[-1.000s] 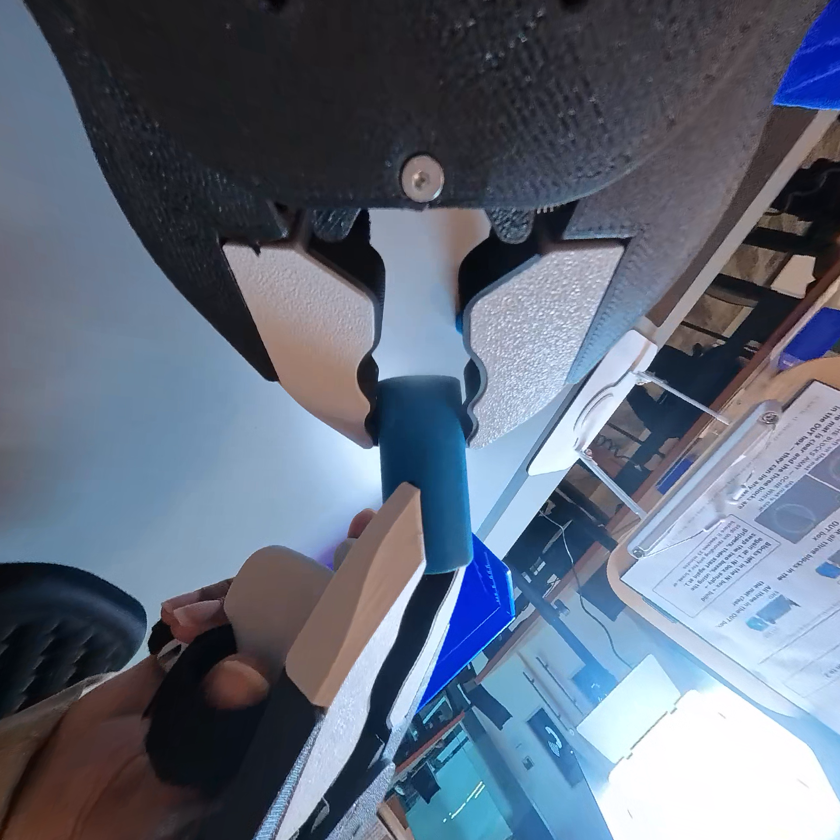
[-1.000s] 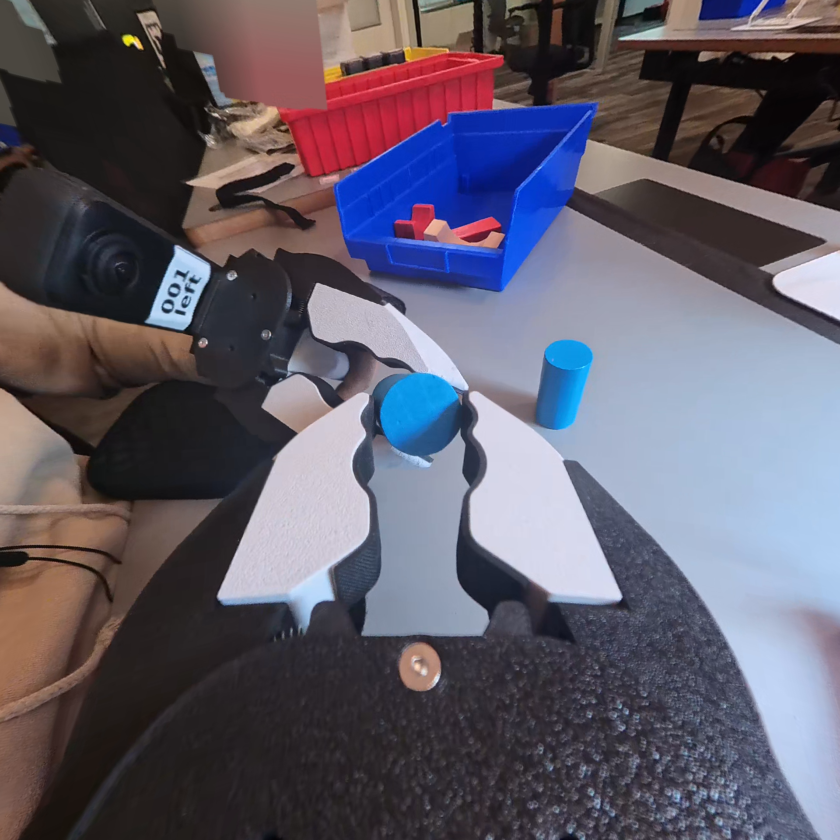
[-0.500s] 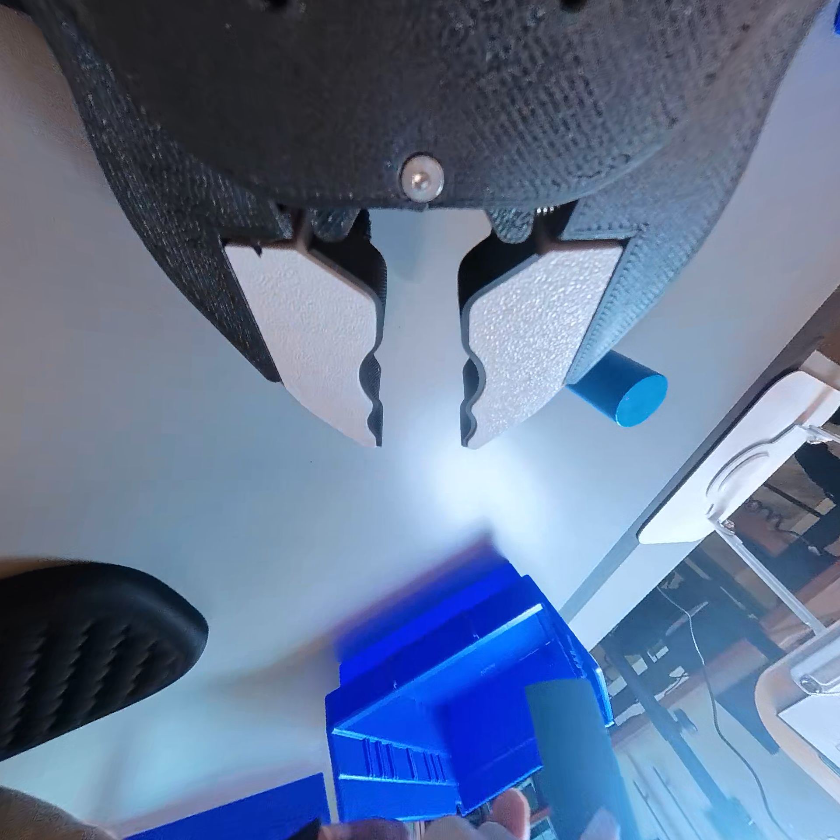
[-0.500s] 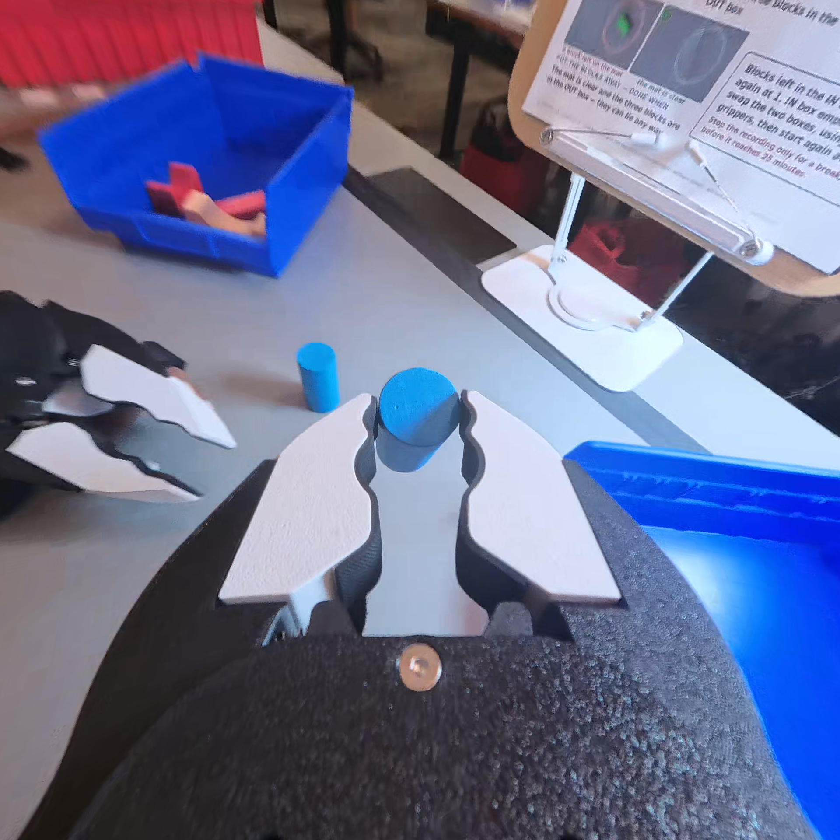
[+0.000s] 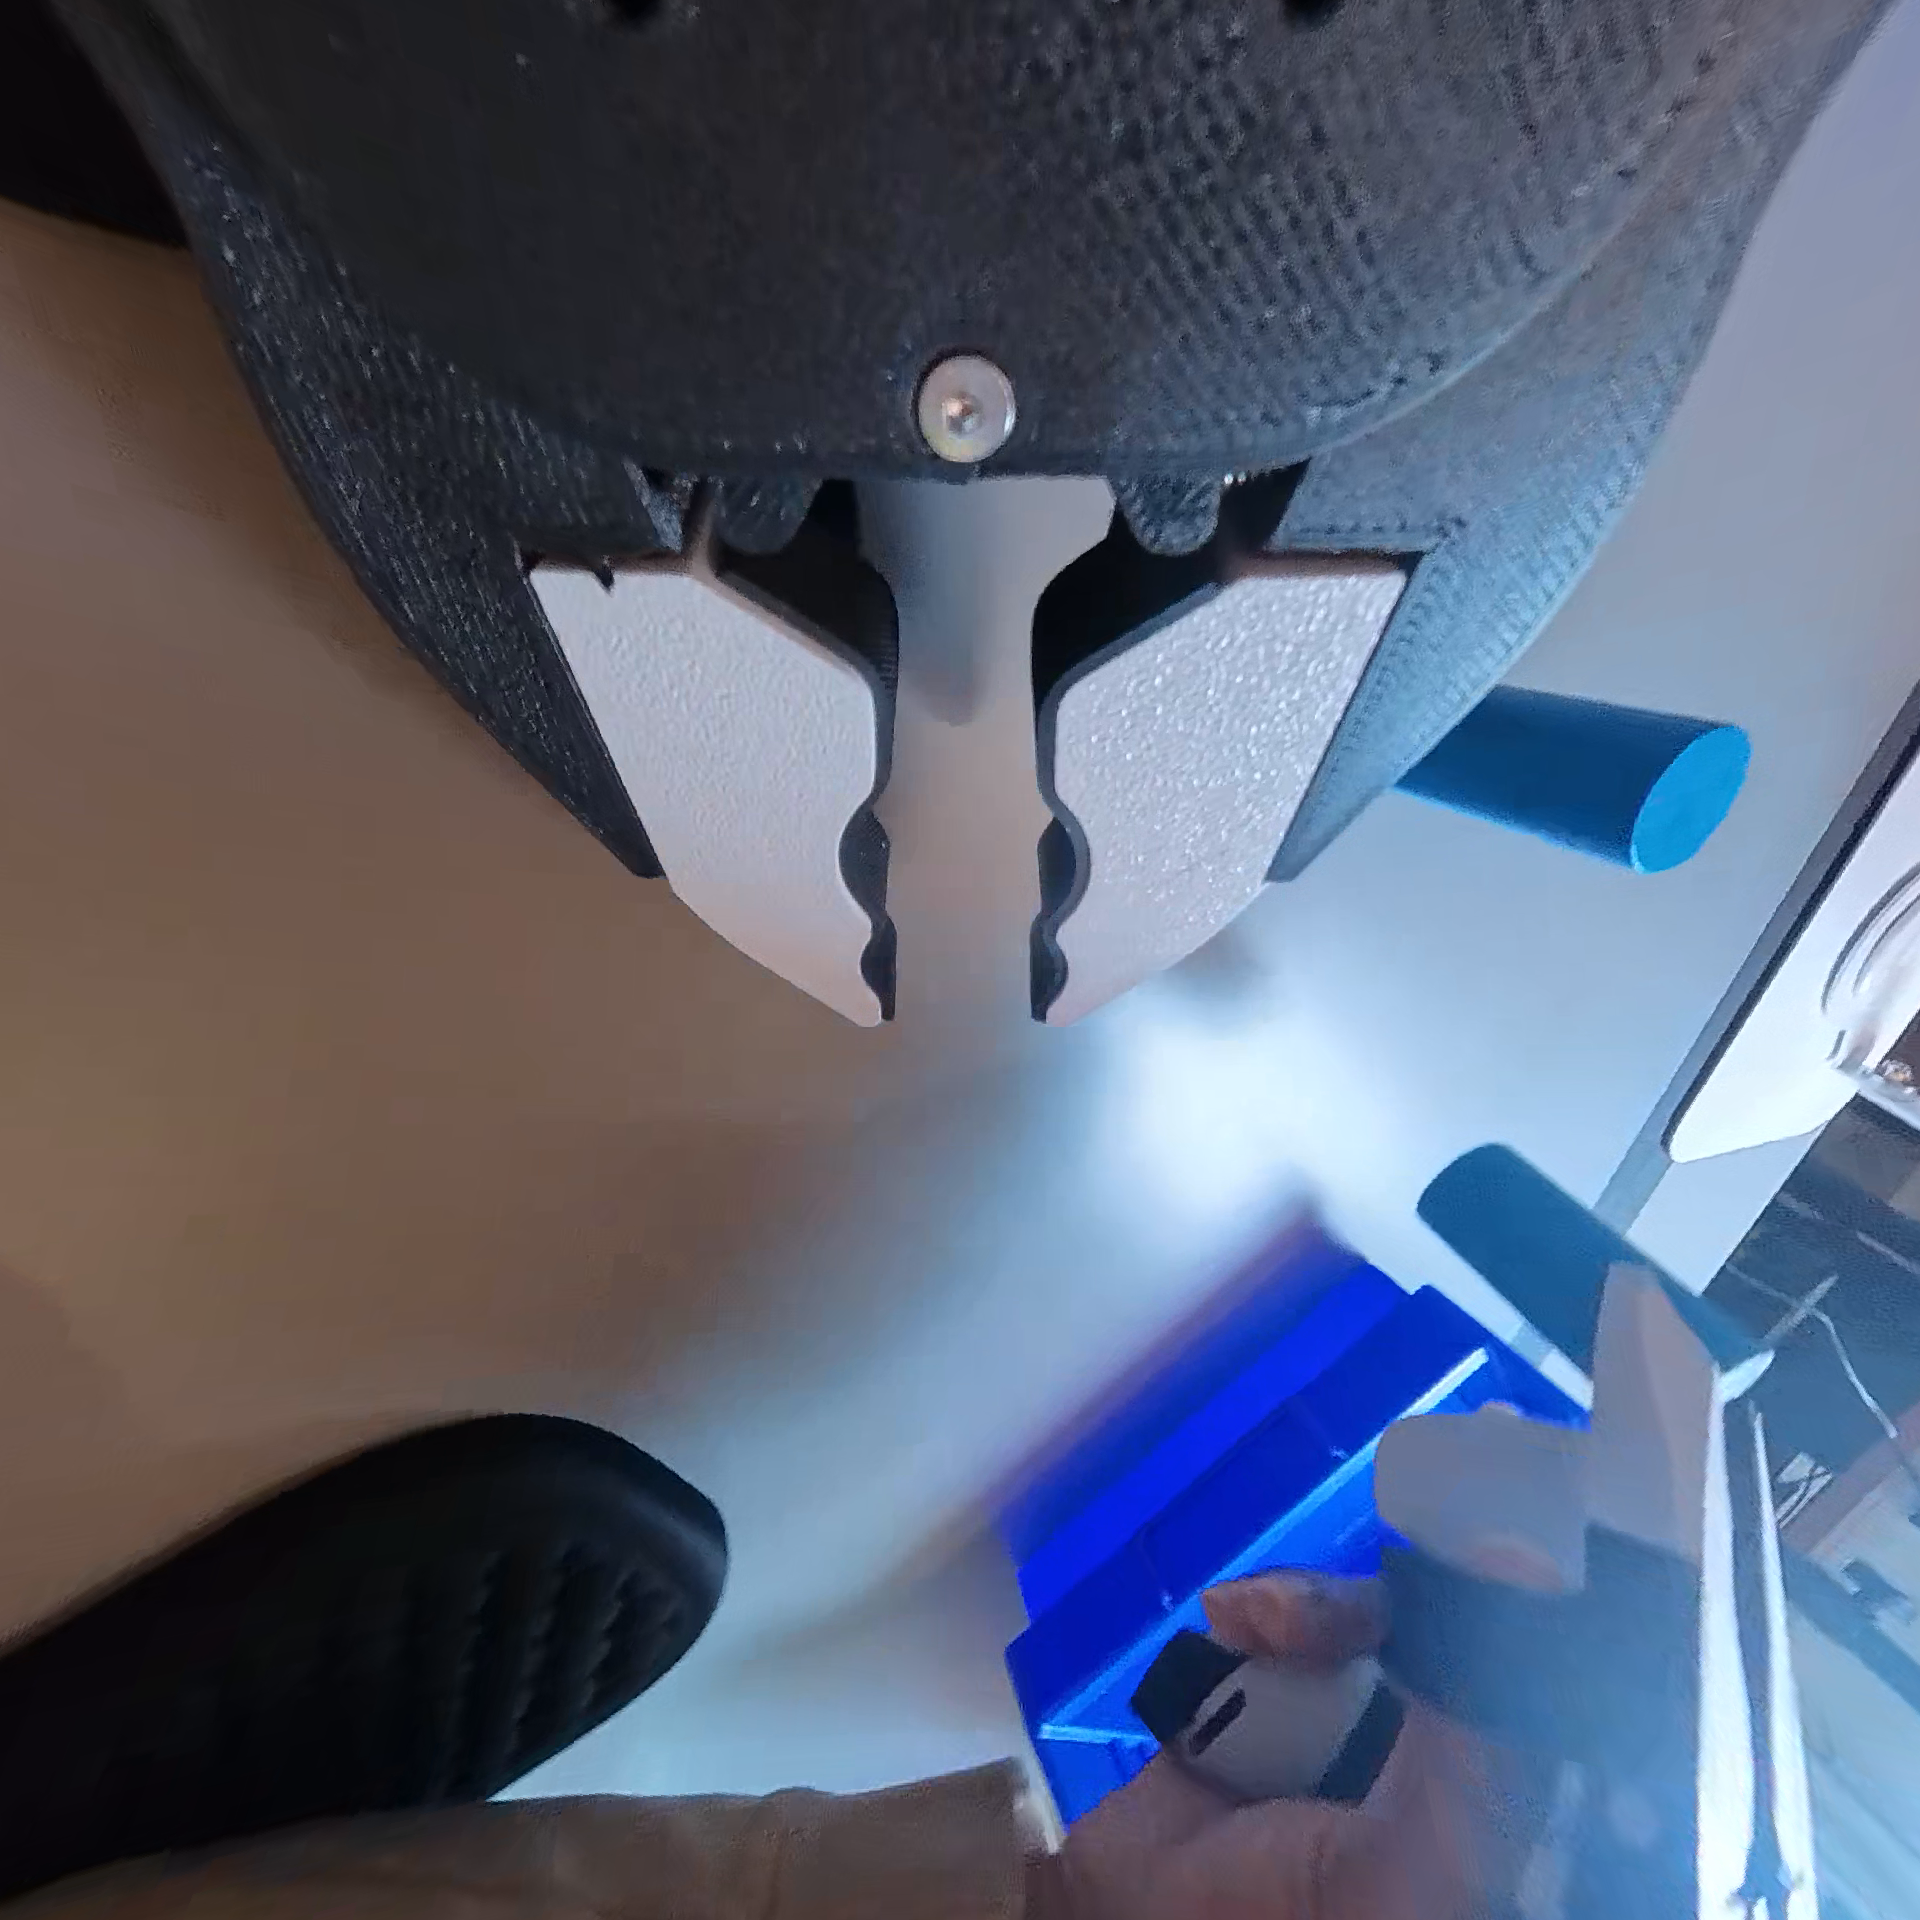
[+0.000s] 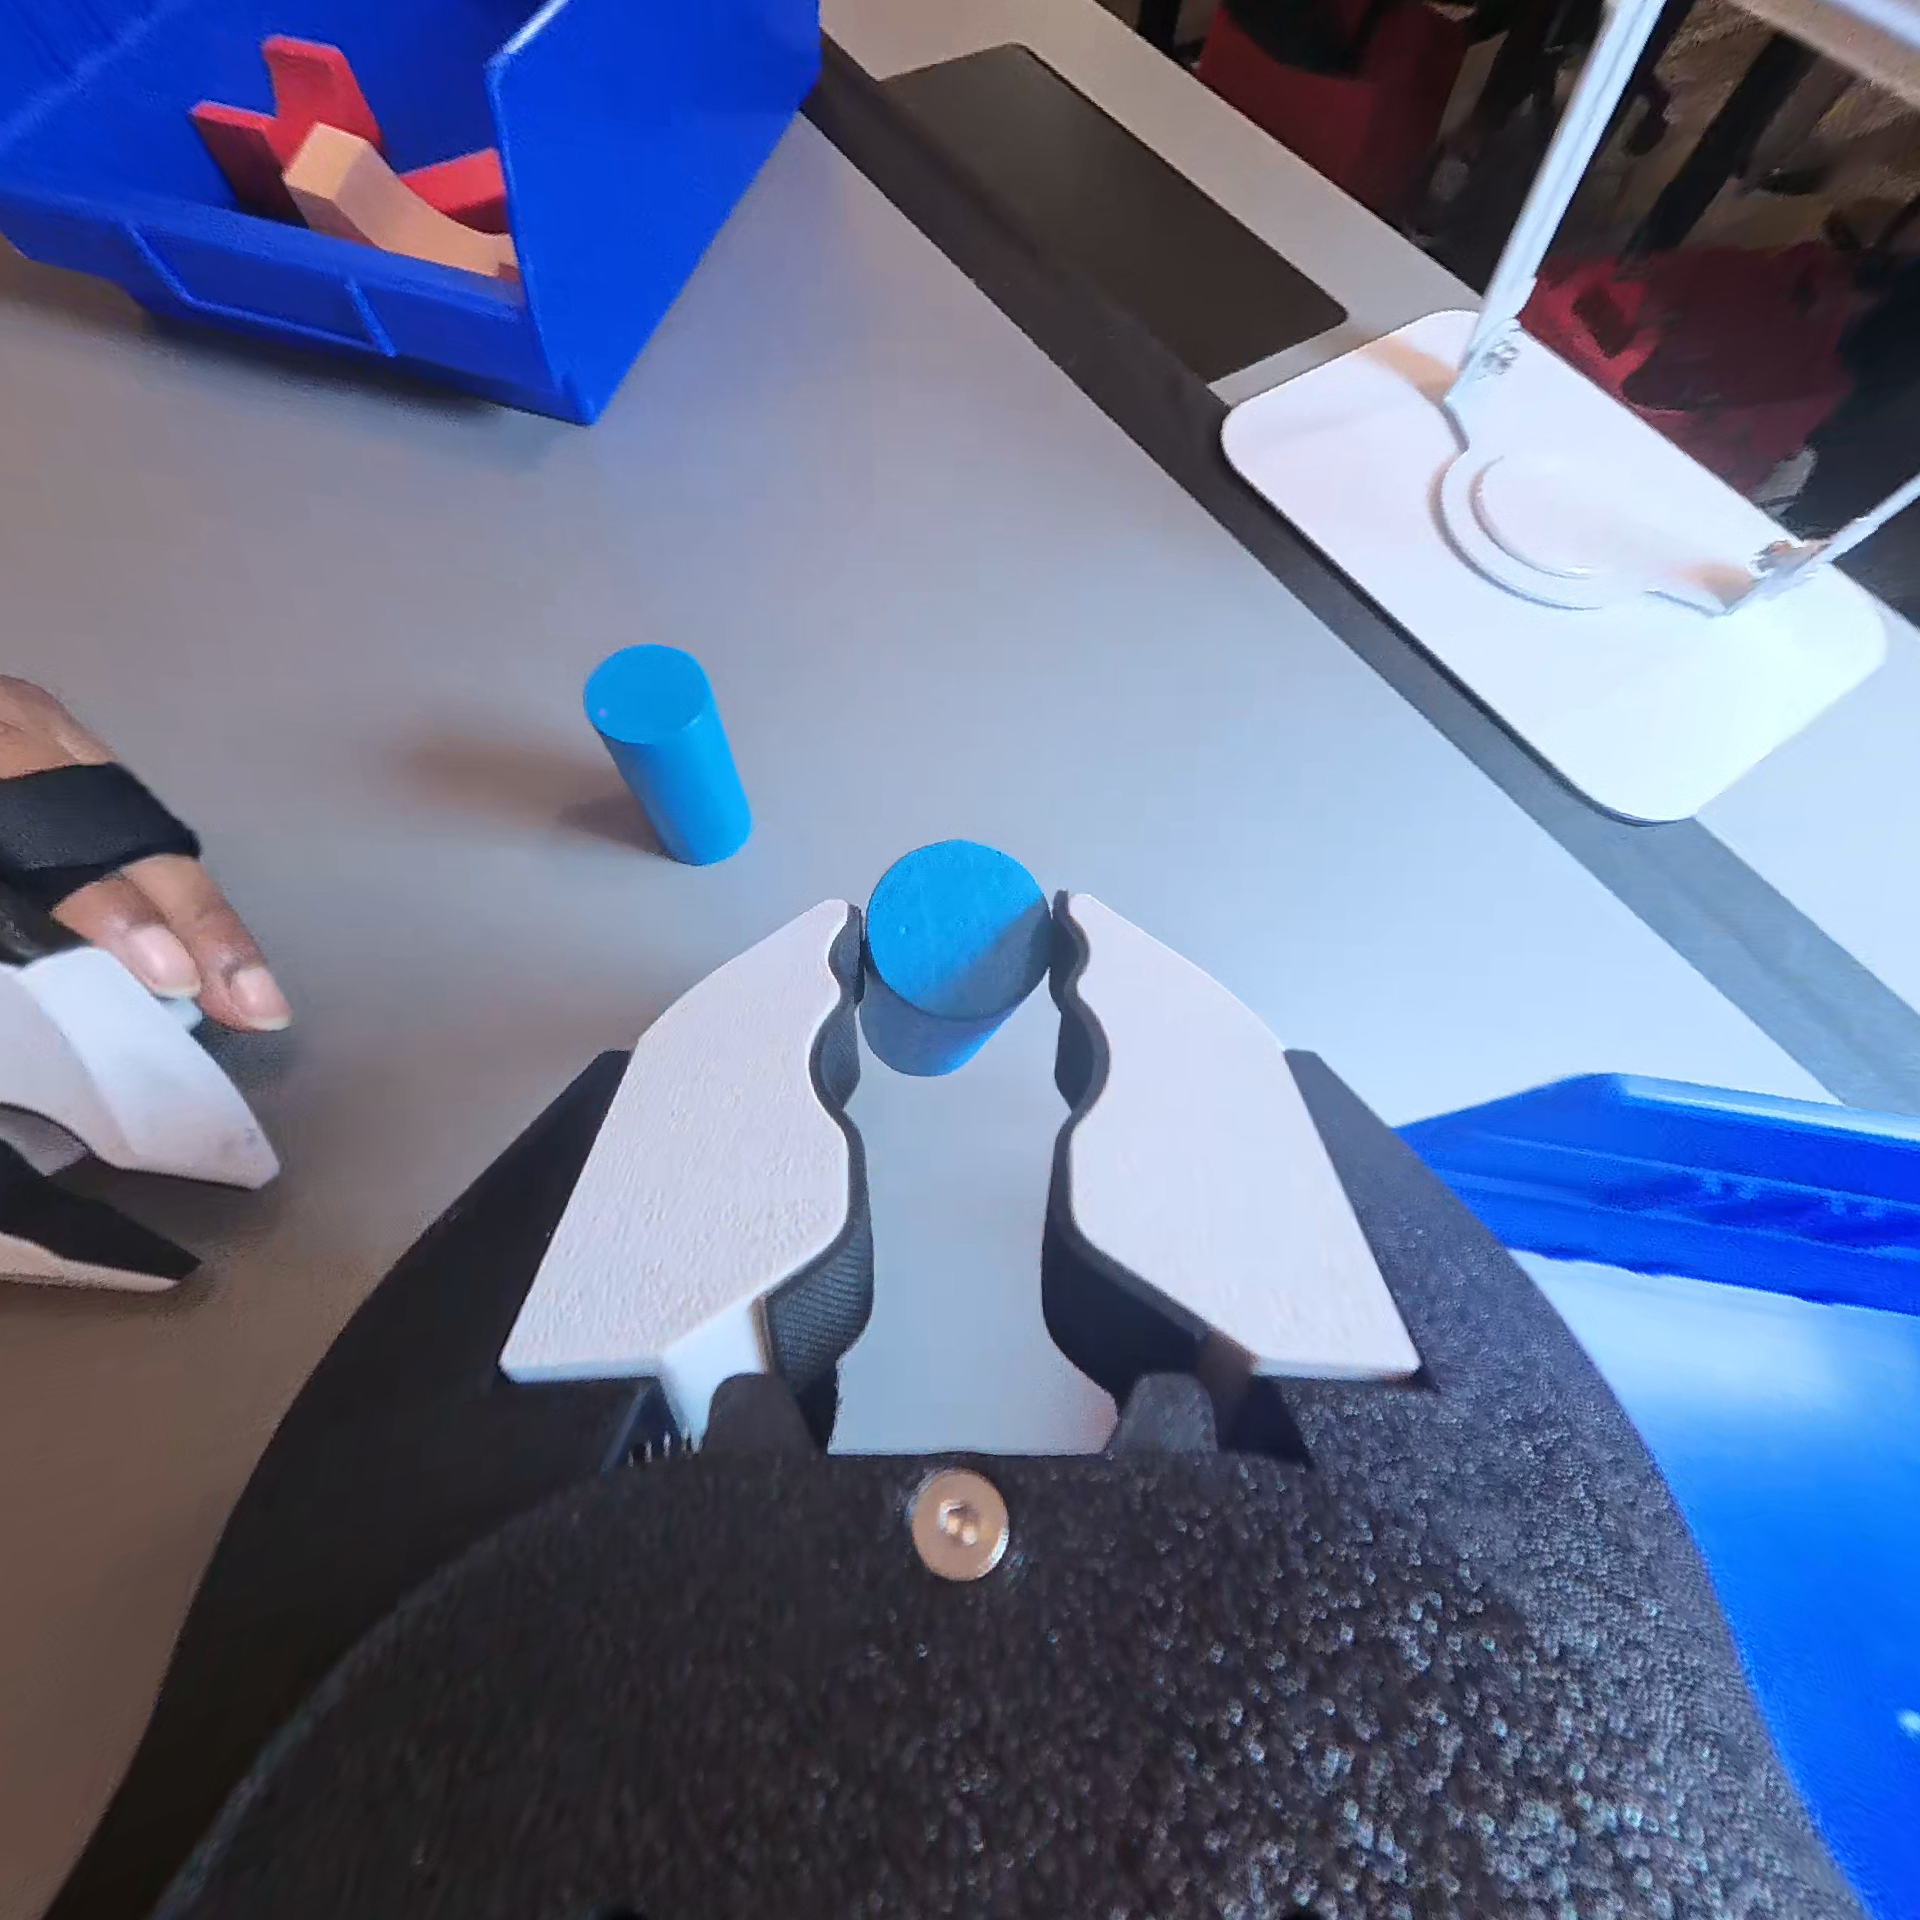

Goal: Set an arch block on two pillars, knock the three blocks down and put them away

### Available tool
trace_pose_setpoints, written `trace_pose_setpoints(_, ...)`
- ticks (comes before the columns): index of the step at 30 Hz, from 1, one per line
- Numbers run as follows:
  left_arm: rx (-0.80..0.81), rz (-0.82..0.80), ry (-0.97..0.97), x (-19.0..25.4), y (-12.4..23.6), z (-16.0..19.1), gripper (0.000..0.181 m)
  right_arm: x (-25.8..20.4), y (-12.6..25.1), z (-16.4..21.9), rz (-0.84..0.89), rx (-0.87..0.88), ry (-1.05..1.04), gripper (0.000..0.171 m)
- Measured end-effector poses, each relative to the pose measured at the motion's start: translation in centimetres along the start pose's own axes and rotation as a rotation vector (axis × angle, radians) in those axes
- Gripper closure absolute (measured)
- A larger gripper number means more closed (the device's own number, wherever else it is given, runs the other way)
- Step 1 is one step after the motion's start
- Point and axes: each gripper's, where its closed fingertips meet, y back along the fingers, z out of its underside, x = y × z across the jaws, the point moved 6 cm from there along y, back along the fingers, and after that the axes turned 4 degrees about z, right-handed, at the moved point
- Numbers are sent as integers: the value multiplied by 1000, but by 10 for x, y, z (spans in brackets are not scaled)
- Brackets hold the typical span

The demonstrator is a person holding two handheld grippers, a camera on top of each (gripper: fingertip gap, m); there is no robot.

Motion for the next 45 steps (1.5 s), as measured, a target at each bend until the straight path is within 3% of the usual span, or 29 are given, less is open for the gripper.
trace_pose_setpoints(8, -51, -1, -64, 5, -4, 4, 158, -30, -27, 27, -47, -153, 141, 136)
trace_pose_setpoints(27, -76, -4, -78, 5, -5, 8, 160, -36, -29, 35, -67, -120, 163, 135)
trace_pose_setpoints(35, -83, -1, -85, 5, -6, 9, 161, -33, -20, 21, -41, -37, 135, 118)
trace_pose_setpoints(37, -83, -1, -82, 5, -7, 9, 161, -33, -21, 22, -39, -42, 134, 121)
trace_pose_setpoints(39, -83, -2, -81, 5, -7, 9, 161, -34, -24, 26, -40, -64, 152, 137)
trace_pose_setpoints(45, -84, -2, -89, 5, -7, 8, 162, -43, -24, 24, -64, -54, 174, 138)
